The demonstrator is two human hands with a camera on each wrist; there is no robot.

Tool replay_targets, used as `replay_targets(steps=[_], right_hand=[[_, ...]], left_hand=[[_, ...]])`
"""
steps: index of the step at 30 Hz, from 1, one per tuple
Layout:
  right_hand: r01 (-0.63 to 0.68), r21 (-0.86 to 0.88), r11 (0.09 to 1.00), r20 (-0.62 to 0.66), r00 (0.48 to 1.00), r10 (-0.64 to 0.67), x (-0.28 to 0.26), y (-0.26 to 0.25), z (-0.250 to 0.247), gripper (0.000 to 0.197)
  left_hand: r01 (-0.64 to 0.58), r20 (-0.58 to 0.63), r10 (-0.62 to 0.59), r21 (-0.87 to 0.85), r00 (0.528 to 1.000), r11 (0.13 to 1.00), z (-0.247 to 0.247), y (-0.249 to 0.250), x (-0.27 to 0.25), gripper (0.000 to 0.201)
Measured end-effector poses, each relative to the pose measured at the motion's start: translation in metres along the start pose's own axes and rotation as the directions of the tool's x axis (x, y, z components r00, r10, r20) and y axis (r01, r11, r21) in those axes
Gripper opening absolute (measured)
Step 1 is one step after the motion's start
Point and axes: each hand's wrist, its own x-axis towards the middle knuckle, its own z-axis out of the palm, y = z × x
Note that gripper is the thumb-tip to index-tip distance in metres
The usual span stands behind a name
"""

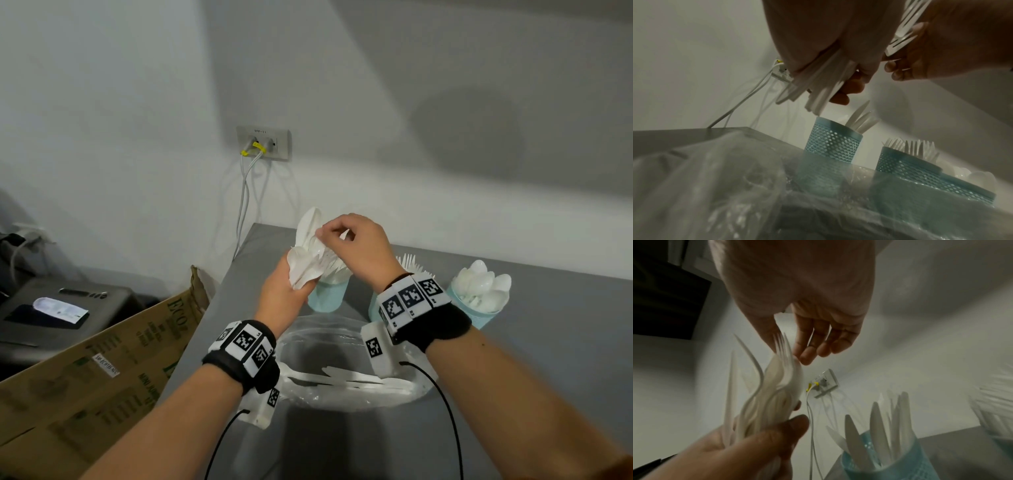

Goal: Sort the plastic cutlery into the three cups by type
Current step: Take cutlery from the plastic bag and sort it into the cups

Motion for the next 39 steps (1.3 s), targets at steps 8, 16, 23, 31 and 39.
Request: replay_targets(steps=[8, 16, 23, 31, 39], right_hand=[[-0.065, -0.01, 0.998, 0.012, 0.998, 0.065, 0.001, -0.003, -0.008, 0.007], [0.068, 0.182, 0.981, -0.231, 0.973, -0.024, -0.006, -0.025, -0.029, 0.008], [0.296, 0.185, 0.937, -0.408, 0.891, -0.2, -0.005, -0.041, -0.047, 0.01], [0.112, -0.251, 0.961, 0.014, 0.994, -0.112, -0.004, -0.015, -0.029, 0.021], [0.027, -0.256, 0.966, 0.085, 0.996, -0.005, -0.007, -0.018, -0.025, 0.014]], left_hand=[[0.013, 0.038, -0.01, -0.066, 0.999, 0.998, 0.003, 0.008, -0.005, 0.048], [0.019, 0.07, -0.016, -0.036, 0.997, 0.999, 0.0, 0.003, -0.008, 0.048], [-0.035, 0.07, 0.029, 0.08, 0.997, 0.996, 0.0, 0.0, -0.011, 0.03], [-0.048, 0.105, 0.038, 0.102, 0.994, 0.994, 0.005, 0.01, -0.011, 0.031], [-0.041, 0.121, 0.029, 0.094, 0.992, 0.995, 0.007, 0.015, -0.01, 0.034]])
